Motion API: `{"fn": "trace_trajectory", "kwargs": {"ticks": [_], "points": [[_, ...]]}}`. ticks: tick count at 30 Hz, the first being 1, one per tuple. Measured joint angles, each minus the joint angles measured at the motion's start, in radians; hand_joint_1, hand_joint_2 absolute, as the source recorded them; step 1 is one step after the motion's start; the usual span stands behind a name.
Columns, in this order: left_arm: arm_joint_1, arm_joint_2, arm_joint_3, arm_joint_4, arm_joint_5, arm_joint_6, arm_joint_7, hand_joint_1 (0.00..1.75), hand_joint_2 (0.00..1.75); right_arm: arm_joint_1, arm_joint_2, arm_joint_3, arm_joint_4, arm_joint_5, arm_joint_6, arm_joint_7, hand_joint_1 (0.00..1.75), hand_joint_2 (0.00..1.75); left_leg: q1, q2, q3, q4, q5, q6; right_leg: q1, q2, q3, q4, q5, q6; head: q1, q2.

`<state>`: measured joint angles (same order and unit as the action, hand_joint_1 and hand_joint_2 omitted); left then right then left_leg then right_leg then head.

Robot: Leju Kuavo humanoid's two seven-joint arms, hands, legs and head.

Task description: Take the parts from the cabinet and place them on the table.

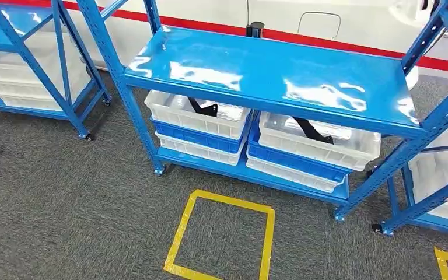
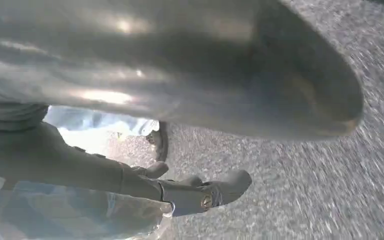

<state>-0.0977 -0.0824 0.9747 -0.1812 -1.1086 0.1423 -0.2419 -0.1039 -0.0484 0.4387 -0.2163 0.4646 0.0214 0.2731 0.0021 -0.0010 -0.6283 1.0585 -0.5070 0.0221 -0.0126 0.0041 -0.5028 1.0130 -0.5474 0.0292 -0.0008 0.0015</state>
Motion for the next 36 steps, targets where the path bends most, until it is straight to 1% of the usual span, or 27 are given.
{"fn": "trace_trajectory", "kwargs": {"ticks": [2, 4, 7, 8, 9, 10, 11, 12, 13, 14, 16, 17, 19, 20, 22, 23, 24, 25, 27, 28, 29, 30, 31, 33, 34, 35, 36], "points": [[0.003, -0.001, 0.0, 0.0, 0.0, 0.0, 0.0, 0.0, 0.0, 0.003, -0.001, 0.0, 0.0, 0.0, 0.0, 0.0, 0.0, 0.0, 0.001, -0.004, 0.011, -0.014, 0.018, 0.021, 0.001, 0.0, 0.026, 0.013, 0.013, 0.02, 0.001, 0.0], [0.005, -0.001, 0.0, 0.0, 0.0, 0.001, 0.0, 0.0, 0.0, 0.004, 0.001, -0.001, 0.0, -0.001, 0.0, 0.0, 0.0, 0.0, 0.006, 0.001, 0.052, -0.018, 0.028, 0.031, 0.0, -0.002, 0.016, 0.058, -0.011, 0.022, 0.006, -0.001], [-0.001, 0.0, 0.0, 0.0, 0.0, 0.001, 0.0, 0.0, 0.0, 0.002, 0.0, -0.001, 0.0, -0.001, 0.0, -0.001, 0.0, 0.0, 0.0, -0.001, 0.058, -0.018, 0.015, 0.042, 0.0, -0.002, -0.123, 0.267, -0.083, 0.011, 0.008, 0.0], [-0.001, 0.0, 0.0, 0.0, 0.0, 0.0, 0.0, 0.0, 0.0, 0.003, 0.0, -0.001, 0.0, -0.001, 0.0, -0.001, 0.0, 0.0, -0.002, -0.003, 0.063, -0.018, 0.009, 0.043, 0.001, -0.002, -0.159, 0.306, -0.105, 0.011, 0.008, 0.0], [0.001, -0.001, 0.0, 0.0, 0.0, 0.001, 0.0, 0.0, 0.0, 0.007, 0.0, -0.001, 0.001, -0.001, 0.0, -0.001, 0.0, 0.0, -0.004, -0.006, 0.071, -0.018, 0.002, 0.044, 0.001, -0.002, -0.173, 0.299, -0.102, 0.017, 0.008, 0.0], [0.003, -0.001, 0.0, 0.0, 0.0, 0.001, 0.0, 0.0, 0.0, 0.012, 0.0, -0.001, 0.002, -0.001, 0.0, -0.001, 0.0, 0.0, -0.006, -0.009, 0.08, -0.018, -0.002, 0.043, 0.002, -0.002, -0.167, 0.255, -0.084, 0.021, 0.008, 0.0], [0.003, -0.002, 0.0, 0.0, 0.0, 0.001, 0.0, 0.0, 0.0, 0.014, 0.0, -0.001, 0.002, -0.001, -0.001, -0.001, 0.0, 0.0, -0.008, -0.01, 0.091, -0.018, -0.008, 0.042, 0.004, -0.002, -0.15, 0.183, -0.043, 0.03, 0.009, 0.0], [0.003, -0.003, 0.0, 0.0, 0.0, 0.005, 0.0, 0.0, 0.0, 0.013, 0.0, -0.001, 0.002, -0.002, -0.003, -0.003, 0.0, 0.0, -0.01, -0.011, 0.101, -0.018, -0.016, 0.04, 0.007, -0.002, -0.125, 0.096, 0.01, 0.035, 0.009, 0.0], [0.005, -0.006, 0.0, 0.002, 0.0, 0.007, 0.0, 0.0, 0.0, 0.014, -0.003, -0.003, 0.003, -0.008, -0.008, -0.006, 0.0, 0.0, -0.008, -0.01, 0.096, -0.02, -0.023, 0.039, 0.013, -0.001, -0.104, 0.035, 0.081, 0.028, 0.007, 0.0], [0.003, -0.006, 0.0, 0.002, 0.0, 0.008, -0.002, 0.0, 0.0, 0.016, -0.002, -0.006, 0.005, -0.011, -0.013, -0.011, 0.0, 0.0, -0.011, -0.007, 0.113, -0.018, -0.03, 0.034, 0.014, -0.013, -0.12, 0.033, 0.058, 0.006, 0.001, 0.0], [0.003, -0.008, 0.0, 0.002, -0.001, 0.015, -0.003, 0.0, 0.0, 0.008, -0.003, -0.01, 0.005, -0.017, -0.017, -0.013, 0.0, 0.0, -0.01, -0.001, 0.127, -0.017, -0.026, 0.021, 0.023, -0.012, -0.106, 0.021, 0.073, -0.018, 0.006, 0.0], [0.006, -0.008, 0.0, 0.004, -0.002, 0.016, -0.004, 0.0, 0.0, 0.011, -0.005, -0.013, 0.005, -0.018, -0.019, -0.015, 0.0, 0.0, -0.011, 0.001, 0.124, -0.002, -0.014, 0.013, 0.019, -0.005, -0.099, 0.012, 0.083, -0.026, 0.008, 0.0], [0.004, -0.009, 0.0, 0.004, -0.002, 0.018, -0.006, 0.0, 0.0, 0.011, -0.004, -0.018, 0.005, -0.018, -0.02, -0.018, 0.0, 0.0, -0.01, 0.001, 0.128, 0.018, -0.043, 0.0, 0.002, 0.004, -0.062, -0.001, 0.086, -0.033, 0.008, 0.0], [-0.001, -0.01, -0.001, 0.005, -0.003, 0.018, -0.007, 0.0, 0.0, 0.01, -0.005, -0.019, 0.005, -0.018, -0.02, -0.019, 0.0, 0.0, -0.007, 0.0, 0.109, 0.055, -0.071, -0.002, 0.0, 0.009, -0.061, -0.001, 0.085, -0.035, 0.001, 0.0], [-0.004, -0.01, -0.001, 0.005, -0.003, 0.02, -0.006, 0.0, 0.0, 0.01, -0.003, -0.023, 0.005, -0.018, -0.021, -0.019, 0.0, 0.0, 0.004, -0.002, 0.035, 0.178, -0.144, -0.012, 0.0, 0.02, -0.062, -0.001, 0.083, -0.037, 0.002, 0.0], [-0.003, -0.009, -0.001, 0.005, -0.003, 0.021, -0.001, 0.0, 0.0, 0.011, -0.002, -0.024, 0.005, -0.017, -0.02, -0.019, 0.0, 0.0, 0.008, -0.001, 0.002, 0.226, -0.161, -0.018, 0.0, 0.027, -0.062, -0.001, 0.082, -0.038, 0.0, 0.0], [-0.002, -0.009, -0.001, 0.005, -0.003, 0.022, 0.003, 0.0, 0.0, 0.012, -0.002, -0.025, 0.005, -0.017, -0.02, -0.019, 0.0, 0.0, 0.012, -0.001, -0.018, 0.241, -0.159, -0.022, -0.001, 0.034, -0.062, -0.001, 0.082, -0.038, 0.001, 0.0], [-0.001, -0.009, -0.001, 0.005, -0.003, 0.025, 0.005, 0.0, 0.0, 0.013, -0.001, -0.025, 0.005, -0.017, -0.019, -0.019, 0.0, 0.0, 0.019, -0.001, -0.018, 0.214, -0.127, -0.033, -0.005, 0.045, -0.061, 0.0, 0.08, -0.034, 0.001, 0.0], [-0.001, -0.008, -0.001, 0.005, -0.005, 0.031, 0.005, 0.0, 0.0, 0.013, 0.0, -0.026, 0.005, -0.017, -0.017, -0.019, 0.0, 0.0, 0.03, -0.01, 0.035, 0.072, -0.023, -0.044, -0.013, 0.066, -0.056, 0.0, 0.076, -0.025, 0.002, 0.0], [-0.001, -0.009, -0.001, 0.005, -0.006, 0.032, 0.005, 0.0, 0.0, 0.011, 0.0, -0.026, 0.005, -0.016, -0.016, -0.019, 0.0, 0.0, 0.039, -0.043, 0.066, -0.004, 0.021, -0.052, -0.013, 0.073, -0.056, 0.001, 0.075, -0.019, 0.0, 0.0], [-0.001, -0.01, -0.001, 0.007, -0.008, 0.031, 0.005, 0.0, 0.0, 0.008, -0.001, -0.027, 0.005, -0.016, -0.016, -0.018, 0.0, 0.0, 0.036, -0.074, 0.063, -0.024, -0.023, -0.052, -0.01, 0.081, -0.054, 0.005, 0.076, -0.01, 0.0, 0.0], [-0.001, -0.01, -0.001, 0.007, -0.011, 0.031, 0.005, 0.0, 0.0, 0.005, 0.0, -0.027, 0.005, -0.016, -0.015, -0.018, 0.0, 0.0, 0.031, -0.071, 0.061, -0.006, -0.082, -0.036, -0.01, 0.09, -0.063, 0.004, 0.075, -0.002, 0.0, 0.0], [-0.001, -0.01, -0.002, 0.007, -0.011, 0.032, 0.006, 0.0, 0.0, 0.005, 0.0, -0.027, 0.005, -0.016, -0.015, -0.017, 0.0, 0.0, 0.027, -0.065, 0.063, -0.009, -0.042, -0.024, -0.008, 0.099, -0.076, 0.005, 0.071, 0.008, 0.0, 0.0], [0.0, -0.01, -0.002, 0.007, -0.011, 0.038, 0.006, 0.0, 0.0, 0.011, 0.0, -0.027, 0.006, -0.015, -0.015, -0.017, 0.0, 0.0, 0.031, -0.044, 0.075, -0.015, -0.012, -0.005, -0.008, 0.119, -0.069, 0.005, 0.066, 0.021, 0.005, 0.0], [-0.003, -0.011, -0.002, 0.007, -0.011, 0.04, 0.006, 0.0, 0.0, 0.013, 0.001, -0.027, 0.006, -0.013, -0.015, -0.017, 0.0, 0.0, 0.032, -0.029, 0.078, -0.021, -0.005, 0.003, -0.011, 0.091, -0.07, 0.024, 0.061, 0.021, 0.007, 0.0], [-0.004, -0.012, -0.001, 0.007, -0.01, 0.042, 0.006, 0.0, 0.0, 0.011, 0.002, -0.027, 0.006, -0.013, -0.014, -0.017, 0.0, 0.0, 0.027, -0.02, 0.08, -0.023, -0.005, 0.008, -0.006, 0.041, -0.093, 0.065, 0.036, 0.015, 0.011, 0.0], [-0.003, -0.012, -0.001, 0.007, -0.01, 0.043, 0.008, 0.0, 0.0, 0.008, 0.002, -0.027, 0.006, -0.013, -0.014, -0.017, 0.0, 0.0, 0.022, -0.005, 0.081, -0.023, -0.006, 0.016, -0.005, 0.022, -0.128, 0.132, 0.001, 0.008, 0.015, 0.0]]}}
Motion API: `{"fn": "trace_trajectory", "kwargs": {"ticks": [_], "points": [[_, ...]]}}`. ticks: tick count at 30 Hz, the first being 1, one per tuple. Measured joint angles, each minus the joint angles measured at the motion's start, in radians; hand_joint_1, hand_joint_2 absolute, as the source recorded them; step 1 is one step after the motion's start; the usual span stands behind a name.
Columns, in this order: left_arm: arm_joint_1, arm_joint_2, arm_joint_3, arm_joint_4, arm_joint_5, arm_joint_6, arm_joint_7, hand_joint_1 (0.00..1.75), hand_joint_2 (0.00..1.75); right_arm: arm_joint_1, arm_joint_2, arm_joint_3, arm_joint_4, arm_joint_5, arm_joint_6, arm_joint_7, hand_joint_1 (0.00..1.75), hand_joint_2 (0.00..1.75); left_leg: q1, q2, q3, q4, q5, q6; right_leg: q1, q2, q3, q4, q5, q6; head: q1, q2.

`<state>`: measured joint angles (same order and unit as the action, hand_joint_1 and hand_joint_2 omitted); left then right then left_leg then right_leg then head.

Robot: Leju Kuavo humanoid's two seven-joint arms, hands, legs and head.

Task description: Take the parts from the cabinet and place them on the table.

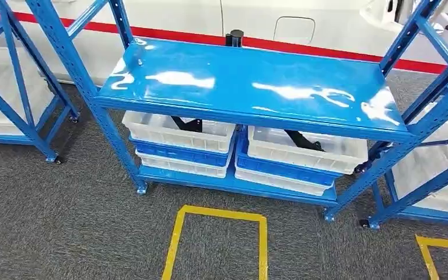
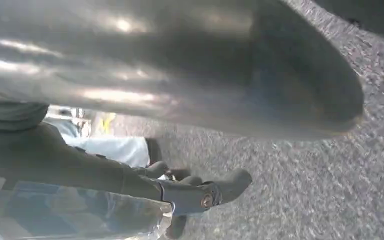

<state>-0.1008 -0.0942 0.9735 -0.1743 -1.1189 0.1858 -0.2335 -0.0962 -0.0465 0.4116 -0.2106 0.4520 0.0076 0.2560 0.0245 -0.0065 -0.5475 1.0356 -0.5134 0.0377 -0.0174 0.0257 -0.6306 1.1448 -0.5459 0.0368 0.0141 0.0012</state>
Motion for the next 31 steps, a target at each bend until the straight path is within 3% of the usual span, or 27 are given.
{"fn": "trace_trajectory", "kwargs": {"ticks": [2, 3, 4, 6, 7, 8, 9, 10, 11, 13, 14, 15, 21, 27, 28, 29, 31], "points": [[0.003, 0.0, 0.0, 0.0, 0.0, 0.002, 0.002, 0.0, 0.0, -0.001, 0.0, 0.0, 0.0, 0.0, 0.0, 0.0, 0.0, 0.0, -0.01, 0.029, 0.0, 0.001, -0.004, 0.007, 0.0, -0.013, -0.078, 0.153, -0.059, -0.008, -0.001, 0.0], [0.003, 0.0, 0.0, 0.0, 0.0, 0.002, 0.002, 0.0, 0.0, 0.0, 0.001, 0.0, 0.0, 0.0, 0.0, 0.0, 0.0, 0.0, -0.014, 0.04, 0.001, 0.001, -0.006, 0.009, 0.001, -0.014, -0.095, 0.186, -0.062, -0.004, 0.0, 0.0], [0.003, 0.0, 0.0, 0.0, 0.0, 0.002, 0.002, 0.0, 0.0, 0.004, 0.002, 0.0, 0.0, 0.0, 0.0, 0.0, 0.0, 0.0, -0.016, 0.049, 0.003, 0.001, -0.009, 0.01, 0.001, -0.015, -0.087, 0.168, -0.049, 0.002, -0.001, 0.0], [0.003, -0.002, 0.0, 0.0, 0.0, 0.004, 0.001, 0.0, 0.0, 0.007, 0.002, 0.0, 0.0, 0.003, 0.0, 0.0, 0.0, 0.0, -0.018, 0.068, 0.013, 0.001, -0.017, 0.008, 0.005, -0.025, -0.015, 0.024, 0.017, 0.015, 0.0, 0.0], [0.003, -0.002, 0.0, 0.0, 0.0, 0.005, 0.001, 0.0, 0.0, 0.005, 0.002, 0.0, 0.0, 0.003, 0.0, -0.001, 0.0, 0.0, -0.019, 0.072, 0.019, 0.001, -0.021, 0.005, 0.009, -0.044, 0.028, -0.061, 0.048, 0.016, 0.0, 0.0], [0.003, -0.003, 0.0, 0.0, 0.0, 0.006, 0.002, 0.0, 0.0, 0.004, 0.001, 0.0, 0.0, 0.008, -0.006, -0.003, 0.0, 0.0, -0.024, 0.076, 0.019, 0.002, -0.028, -0.002, 0.014, -0.053, 0.05, -0.103, 0.059, 0.007, -0.001, 0.0], [0.0, -0.003, 0.0, 0.0, 0.002, 0.008, 0.002, 0.0, 0.0, 0.007, 0.002, 0.0, 0.0, 0.015, -0.013, -0.006, 0.0, 0.0, -0.026, 0.079, 0.023, 0.002, -0.032, -0.007, 0.017, -0.05, 0.056, -0.109, 0.063, 0.0, -0.004, 0.0], [-0.003, -0.004, 0.0, 0.0, 0.002, 0.01, 0.008, 0.0, 0.0, 0.009, 0.002, 0.0, 0.001, 0.016, -0.019, -0.01, 0.0, 0.0, -0.027, 0.079, 0.024, 0.003, -0.033, -0.007, 0.016, -0.047, 0.058, -0.112, 0.066, 0.0, -0.002, 0.0], [-0.003, -0.004, 0.0, 0.0, 0.002, 0.012, 0.015, 0.0, 0.0, 0.01, 0.003, 0.0, 0.001, 0.016, -0.02, -0.01, 0.0, 0.0, -0.028, 0.076, 0.026, 0.001, -0.032, 0.003, 0.014, -0.047, 0.059, -0.114, 0.068, 0.006, -0.004, 0.0], [-0.001, -0.004, 0.0, 0.0, 0.002, 0.014, 0.016, 0.0, 0.0, 0.008, 0.003, 0.0, 0.001, 0.016, -0.02, -0.011, 0.0, 0.0, -0.027, 0.076, 0.028, -0.004, -0.031, 0.001, 0.015, -0.048, 0.058, -0.114, 0.067, 0.004, -0.003, 0.0], [0.0, -0.005, 0.0, 0.0, 0.002, 0.014, 0.016, 0.0, 1.75, 0.006, 0.003, 0.0, 0.001, 0.016, -0.02, -0.012, 0.0, 0.0, -0.027, 0.076, 0.03, -0.008, -0.03, 0.0, 0.015, -0.048, 0.058, -0.114, 0.066, 0.002, -0.002, 0.0], [0.0, -0.005, 0.0, 0.0, 0.002, 0.014, 0.016, 0.0, 1.75, 0.005, 0.003, 0.0, 0.001, 0.016, -0.02, -0.012, 0.0, 1.75, -0.027, 0.075, 0.031, -0.01, -0.03, -0.001, 0.015, -0.048, 0.059, -0.114, 0.065, 0.0, -0.003, 0.0], [0.005, -0.003, -0.007, -0.001, 0.013, 0.024, 0.026, 0.0, 1.75, 0.007, 0.004, -0.009, 0.0, -0.005, -0.021, -0.023, 0.0, 1.75, -0.027, 0.074, 0.034, -0.016, -0.028, -0.006, 0.016, -0.048, 0.06, -0.114, 0.063, -0.003, -0.003, 0.0], [0.041, 0.006, -0.118, -0.019, 0.141, 0.011, 0.055, 0.0, 1.75, 0.039, 0.006, -0.06, -0.007, -0.062, -0.021, -0.048, 0.0, 1.75, -0.027, 0.074, 0.034, -0.016, -0.027, -0.01, 0.017, -0.048, 0.061, -0.114, 0.062, -0.005, -0.003, 0.0], [0.046, 0.009, -0.14, -0.024, 0.169, 0.005, 0.059, 0.0, 0.0, 0.044, 0.006, -0.069, -0.01, -0.073, -0.021, -0.055, 0.0, 1.75, -0.028, 0.074, 0.034, -0.016, -0.027, -0.01, 0.016, -0.048, 0.061, -0.114, 0.062, -0.005, -0.003, 0.0], [0.052, 0.011, -0.163, -0.029, 0.197, 0.002, 0.065, 0.0, 0.0, 0.05, 0.007, -0.079, -0.014, -0.084, -0.021, -0.06, 0.0, 0.0, -0.028, 0.074, 0.034, -0.016, -0.027, -0.01, 0.016, -0.048, 0.061, -0.114, 0.062, -0.005, -0.003, 0.0], [0.063, 0.016, -0.205, -0.038, 0.248, -0.009, 0.074, 0.0, 0.0, 0.06, 0.008, -0.096, -0.021, -0.104, -0.021, -0.07, 0.0, 0.0, -0.029, 0.074, 0.035, -0.016, -0.027, -0.01, 0.015, -0.048, 0.061, -0.114, 0.062, -0.005, -0.003, 0.0]]}}
